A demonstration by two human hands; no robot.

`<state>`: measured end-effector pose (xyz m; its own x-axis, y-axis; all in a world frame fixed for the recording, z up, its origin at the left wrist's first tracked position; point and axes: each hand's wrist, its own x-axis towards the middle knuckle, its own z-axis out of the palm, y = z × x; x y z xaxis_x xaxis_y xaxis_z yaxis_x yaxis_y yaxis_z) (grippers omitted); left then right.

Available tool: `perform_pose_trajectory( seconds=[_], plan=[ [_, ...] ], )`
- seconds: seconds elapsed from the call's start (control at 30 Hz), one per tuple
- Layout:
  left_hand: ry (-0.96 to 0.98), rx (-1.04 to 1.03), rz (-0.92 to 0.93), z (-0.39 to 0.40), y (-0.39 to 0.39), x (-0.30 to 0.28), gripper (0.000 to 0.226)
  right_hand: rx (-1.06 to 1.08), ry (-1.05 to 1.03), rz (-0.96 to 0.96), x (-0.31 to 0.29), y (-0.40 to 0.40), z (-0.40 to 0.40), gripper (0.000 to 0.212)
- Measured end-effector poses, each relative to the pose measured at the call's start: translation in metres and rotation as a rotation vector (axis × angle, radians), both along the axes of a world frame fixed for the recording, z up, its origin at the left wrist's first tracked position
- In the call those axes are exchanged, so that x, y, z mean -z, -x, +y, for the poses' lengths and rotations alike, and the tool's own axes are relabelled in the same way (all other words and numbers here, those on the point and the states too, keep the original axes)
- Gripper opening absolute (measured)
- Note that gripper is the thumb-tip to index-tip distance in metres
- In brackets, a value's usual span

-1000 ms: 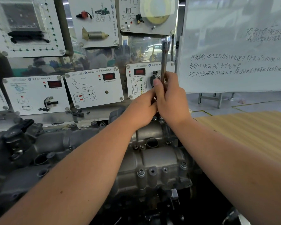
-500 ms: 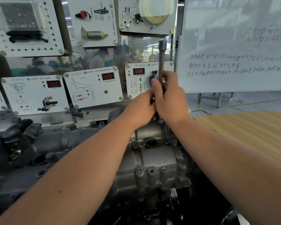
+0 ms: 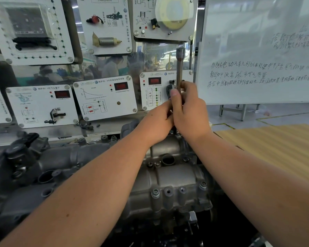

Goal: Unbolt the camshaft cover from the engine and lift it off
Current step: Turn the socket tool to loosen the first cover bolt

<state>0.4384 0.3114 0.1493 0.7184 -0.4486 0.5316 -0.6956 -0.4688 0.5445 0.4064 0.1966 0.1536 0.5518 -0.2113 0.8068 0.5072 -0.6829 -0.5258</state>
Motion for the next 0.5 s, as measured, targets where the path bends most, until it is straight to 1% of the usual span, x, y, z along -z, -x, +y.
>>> perform_pose_trajectory(
  seconds=[0.07,0.2,0.33,0.5],
  plan=[
    [0.001,-0.011,-0.007,-0.0002,-0.0010,0.0000,0.034,-0.013,-0.019,-0.005,0.0009,-0.0002,-0.0003,0.030],
    [-0.007,-0.004,-0.007,-0.0005,0.0005,0.0008,0.034,0.008,0.021,-0.014,0.0008,-0.0004,-0.0015,0.022],
    [-0.034,0.023,0.031,0.0009,-0.0009,0.0020,0.031,0.016,0.018,0.003,0.0002,-0.0004,-0.0012,0.029],
    [-0.048,-0.012,0.007,0.0006,-0.0013,-0.0016,0.028,-0.016,0.009,-0.004,0.0018,-0.0010,-0.0019,0.026]
  ],
)
